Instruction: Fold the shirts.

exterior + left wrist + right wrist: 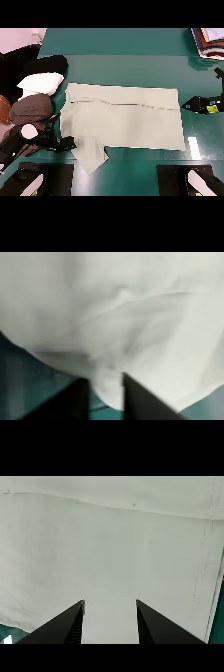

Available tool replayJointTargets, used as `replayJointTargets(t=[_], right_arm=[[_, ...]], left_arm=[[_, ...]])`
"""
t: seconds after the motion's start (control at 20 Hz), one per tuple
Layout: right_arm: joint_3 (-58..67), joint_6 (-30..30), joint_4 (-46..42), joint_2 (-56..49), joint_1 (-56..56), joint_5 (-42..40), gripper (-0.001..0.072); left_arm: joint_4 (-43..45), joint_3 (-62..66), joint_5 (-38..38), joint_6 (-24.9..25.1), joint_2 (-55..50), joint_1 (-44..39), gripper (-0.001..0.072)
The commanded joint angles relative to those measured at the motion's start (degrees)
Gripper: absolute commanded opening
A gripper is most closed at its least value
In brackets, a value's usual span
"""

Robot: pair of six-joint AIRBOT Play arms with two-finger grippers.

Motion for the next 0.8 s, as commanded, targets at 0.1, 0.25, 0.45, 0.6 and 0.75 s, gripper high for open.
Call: replayJointTargets(t=[0.1,0.25,0.45,0.6,0.75], right_arm=[[-0.11,0.0,-1.7,0.07,-1.6,2.86,0.0375],[-3.93,0.28,-9.77,0.07,-7.32,8.0,0.0376],[-16.13,0.42,-14.8,-0.57,-18.47,7.26,0.039],[-21.44,0.42,-13.49,-3.69,-21.64,4.76,0.0389],[-22.62,0.46,-13.42,-8.2,-18.97,3.28,0.0388]], left_arm=[[0.04,3.48,-0.81,-0.28,0.02,-0.48,0.0025],[0.24,8.94,-3.34,1.62,0.02,-0.48,0.0025],[-0.22,12.39,-2.84,2.05,0.02,-0.48,0.0026],[-0.2,12.44,-2.58,3.08,0.02,-0.48,0.0026],[-0.15,12.44,-2.38,3.1,0.02,-0.48,0.0026]])
